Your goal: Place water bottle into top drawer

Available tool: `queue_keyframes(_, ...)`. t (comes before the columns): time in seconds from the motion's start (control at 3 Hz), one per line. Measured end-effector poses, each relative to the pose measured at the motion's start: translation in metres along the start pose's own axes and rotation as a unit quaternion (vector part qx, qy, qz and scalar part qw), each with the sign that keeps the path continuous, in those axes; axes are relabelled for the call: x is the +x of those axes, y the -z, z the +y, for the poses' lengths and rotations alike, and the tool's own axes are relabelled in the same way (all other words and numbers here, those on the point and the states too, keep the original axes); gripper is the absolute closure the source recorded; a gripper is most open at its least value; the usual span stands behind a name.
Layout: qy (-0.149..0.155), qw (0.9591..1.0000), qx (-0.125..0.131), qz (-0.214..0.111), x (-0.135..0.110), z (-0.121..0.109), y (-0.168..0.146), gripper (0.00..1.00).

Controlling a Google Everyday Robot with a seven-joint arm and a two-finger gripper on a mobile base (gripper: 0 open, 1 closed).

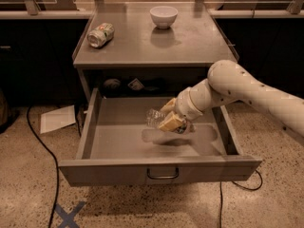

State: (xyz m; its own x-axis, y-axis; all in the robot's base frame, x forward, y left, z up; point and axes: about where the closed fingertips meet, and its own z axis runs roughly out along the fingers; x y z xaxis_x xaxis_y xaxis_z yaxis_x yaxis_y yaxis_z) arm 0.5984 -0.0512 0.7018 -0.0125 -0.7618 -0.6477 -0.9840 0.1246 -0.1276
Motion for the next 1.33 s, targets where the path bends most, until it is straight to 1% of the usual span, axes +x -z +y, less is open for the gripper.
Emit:
queue_keyframes(0.67,-0.031,0.9993,-0.021,0.001,0.058,0.017,-0.05,1.0)
queue_keyframes(1.0,-0.031,0.9993,-0.022,0.001,0.058,0.017,-0.051,0.81)
queue_keyframes(1.33,-0.031,0.9993,-0.022,0.001,0.058,0.017,-0.052,0.58)
